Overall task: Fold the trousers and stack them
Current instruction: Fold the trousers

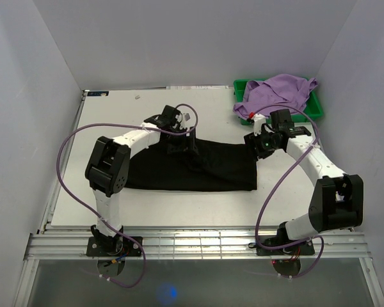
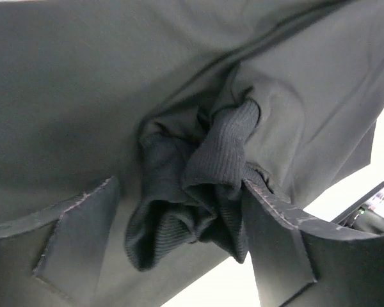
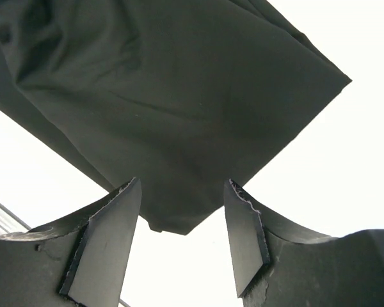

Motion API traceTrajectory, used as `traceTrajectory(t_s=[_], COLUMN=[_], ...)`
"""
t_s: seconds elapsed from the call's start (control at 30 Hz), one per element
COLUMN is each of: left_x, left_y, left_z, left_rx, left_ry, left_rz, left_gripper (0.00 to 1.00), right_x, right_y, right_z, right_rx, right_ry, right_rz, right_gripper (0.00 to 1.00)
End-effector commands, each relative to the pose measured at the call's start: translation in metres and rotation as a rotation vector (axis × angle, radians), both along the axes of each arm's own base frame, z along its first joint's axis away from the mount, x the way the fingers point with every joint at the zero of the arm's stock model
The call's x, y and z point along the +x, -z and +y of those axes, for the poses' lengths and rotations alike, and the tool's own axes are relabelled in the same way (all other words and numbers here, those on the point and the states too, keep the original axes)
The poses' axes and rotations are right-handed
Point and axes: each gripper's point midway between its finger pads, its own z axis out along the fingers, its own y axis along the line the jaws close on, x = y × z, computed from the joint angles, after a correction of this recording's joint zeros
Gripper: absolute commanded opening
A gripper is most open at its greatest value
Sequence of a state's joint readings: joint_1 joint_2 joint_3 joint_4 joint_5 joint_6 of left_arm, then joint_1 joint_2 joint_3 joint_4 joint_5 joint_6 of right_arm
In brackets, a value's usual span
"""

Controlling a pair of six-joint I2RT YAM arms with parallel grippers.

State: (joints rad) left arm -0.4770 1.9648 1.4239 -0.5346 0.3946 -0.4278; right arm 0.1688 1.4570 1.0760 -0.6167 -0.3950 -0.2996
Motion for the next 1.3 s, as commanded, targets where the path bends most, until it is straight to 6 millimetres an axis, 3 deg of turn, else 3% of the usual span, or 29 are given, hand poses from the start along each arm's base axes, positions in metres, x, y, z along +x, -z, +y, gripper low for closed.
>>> traceTrajectory(t_s=[0.0,0.17,0.3,0.37,0.43,0.5,0.7,0.87,1.07,1.27], left_x=[-0.009,-0.020,-0.019,-0.017,-0.012,-0.009,-0.020,-0.029,-0.031,-0.023], left_y=[-0.013,-0.009,-0.030,-0.042,-0.050,-0.054,-0.058,-0.033,0.013,0.031], left_z=[-0.007,-0.005,-0.008,-0.009,-0.007,-0.003,0.012,0.033,0.048,0.060], left_rx=[0.024,0.021,-0.059,-0.094,-0.121,-0.141,-0.191,-0.156,-0.083,-0.031], left_ry=[0.014,0.006,-0.003,-0.007,-0.011,-0.026,-0.011,0.006,-0.012,-0.037], left_rz=[-0.009,0.033,-0.008,-0.028,-0.028,0.002,0.063,0.089,0.147,0.158], left_gripper=[0.85,0.75,0.52,0.36,0.09,0.00,0.00,0.00,0.00,0.02], right_x=[0.002,0.005,0.003,0.003,0.003,0.004,0.009,0.007,0.007,0.004], right_y=[-0.005,-0.001,0.003,0.004,0.005,0.005,-0.001,0.007,0.021,0.045], right_z=[-0.012,-0.020,-0.022,-0.023,-0.024,-0.024,-0.016,-0.007,0.010,0.022], right_rx=[-0.035,-0.038,-0.041,-0.046,-0.053,-0.052,-0.015,0.027,0.118,0.137], right_ry=[0.011,0.035,0.035,0.026,0.019,0.017,-0.017,-0.058,-0.089,-0.108], right_rz=[-0.040,-0.025,-0.018,-0.020,-0.024,-0.028,-0.042,-0.003,0.056,0.129], right_gripper=[0.61,0.61,0.61,0.64,0.69,0.72,0.74,0.74,0.68,0.60])
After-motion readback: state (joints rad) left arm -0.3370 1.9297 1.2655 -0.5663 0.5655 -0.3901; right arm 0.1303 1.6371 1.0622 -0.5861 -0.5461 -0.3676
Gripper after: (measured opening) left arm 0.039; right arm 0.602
